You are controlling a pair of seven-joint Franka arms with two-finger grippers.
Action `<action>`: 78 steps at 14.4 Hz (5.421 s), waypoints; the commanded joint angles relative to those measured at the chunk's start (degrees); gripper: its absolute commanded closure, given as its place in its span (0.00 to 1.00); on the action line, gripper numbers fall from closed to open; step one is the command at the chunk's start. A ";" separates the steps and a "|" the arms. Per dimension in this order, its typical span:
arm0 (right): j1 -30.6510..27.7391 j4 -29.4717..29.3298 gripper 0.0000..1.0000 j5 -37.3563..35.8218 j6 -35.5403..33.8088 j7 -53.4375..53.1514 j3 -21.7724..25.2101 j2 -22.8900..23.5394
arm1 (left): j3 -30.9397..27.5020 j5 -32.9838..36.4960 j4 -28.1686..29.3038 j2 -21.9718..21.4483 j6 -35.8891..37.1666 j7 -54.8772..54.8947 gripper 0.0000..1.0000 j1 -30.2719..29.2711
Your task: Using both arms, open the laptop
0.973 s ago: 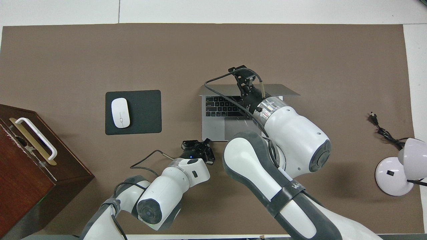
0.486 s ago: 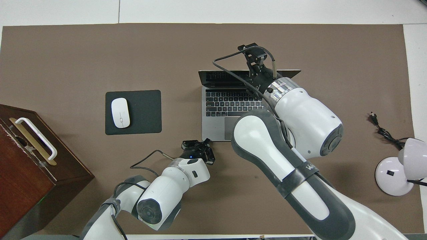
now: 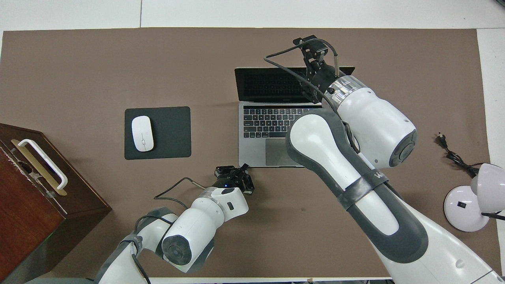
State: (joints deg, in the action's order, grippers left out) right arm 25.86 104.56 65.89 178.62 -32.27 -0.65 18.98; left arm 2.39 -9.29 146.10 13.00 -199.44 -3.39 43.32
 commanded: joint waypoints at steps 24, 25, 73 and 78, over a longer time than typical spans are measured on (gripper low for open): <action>-21.79 -17.89 0.00 -39.06 -66.74 8.32 1.18 -8.85 | -1.16 -2.23 1.99 -4.28 0.27 1.02 1.00 0.10; -24.60 -17.47 0.00 -41.17 -72.65 14.19 1.26 -10.61 | -1.16 -2.23 2.43 -5.51 1.76 1.02 1.00 -0.07; -25.95 -9.73 0.00 -65.28 -86.68 31.74 0.56 -25.39 | -1.34 3.57 -53.02 -15.73 102.58 0.84 0.00 -45.87; -25.95 -9.73 0.00 -65.28 -86.60 31.65 0.56 -25.31 | -1.25 5.67 -53.20 -14.32 102.50 0.93 0.00 -45.87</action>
State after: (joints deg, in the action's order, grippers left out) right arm -0.14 94.96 1.28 92.41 -0.32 -0.09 -5.99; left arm 0.61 -5.39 95.11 -2.28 -99.04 -2.30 -1.91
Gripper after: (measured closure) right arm 0.000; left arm 0.000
